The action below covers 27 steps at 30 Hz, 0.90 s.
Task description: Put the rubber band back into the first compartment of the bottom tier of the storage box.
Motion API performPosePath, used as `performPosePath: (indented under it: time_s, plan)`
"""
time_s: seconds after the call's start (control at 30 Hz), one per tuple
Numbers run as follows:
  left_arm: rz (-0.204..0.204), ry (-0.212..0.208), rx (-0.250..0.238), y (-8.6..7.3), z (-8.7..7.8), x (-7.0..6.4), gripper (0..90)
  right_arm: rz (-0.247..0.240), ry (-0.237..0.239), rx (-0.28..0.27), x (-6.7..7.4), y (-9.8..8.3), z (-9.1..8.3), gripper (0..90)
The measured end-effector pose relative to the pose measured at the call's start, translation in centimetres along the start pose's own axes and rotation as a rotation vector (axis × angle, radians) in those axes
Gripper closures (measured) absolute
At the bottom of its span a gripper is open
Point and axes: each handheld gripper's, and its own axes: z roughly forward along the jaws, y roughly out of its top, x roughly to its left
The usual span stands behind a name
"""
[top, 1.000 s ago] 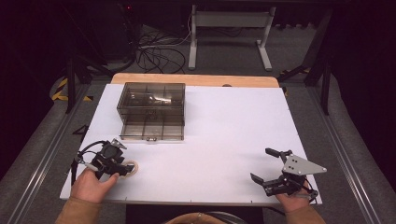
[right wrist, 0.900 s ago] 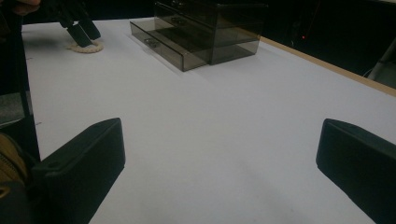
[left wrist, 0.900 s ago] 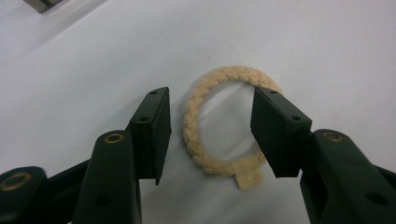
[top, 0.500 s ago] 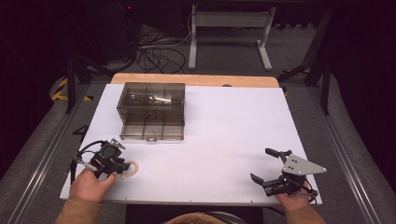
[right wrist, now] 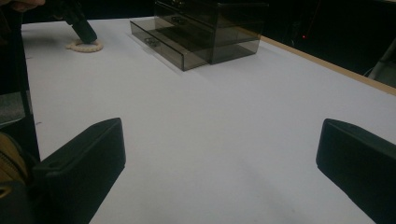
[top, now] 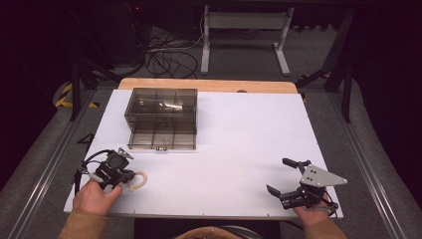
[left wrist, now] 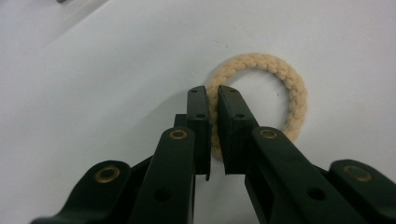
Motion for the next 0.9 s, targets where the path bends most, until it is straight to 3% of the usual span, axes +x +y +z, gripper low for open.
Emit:
performPosePath:
  time_s: [0.33,0.9]
  plan:
    - [-0.004,0.000,-0.049,-0.1,-0.7,0.0,84.1,-0.002,0.000,0.001,0.0,0.0,0.0,2.0]
    - [-0.050,-0.022,-0.275,-0.9,-2.9,0.6,84.1,-0.005,-0.001,0.002,0.0,0.0,0.0,2.0]
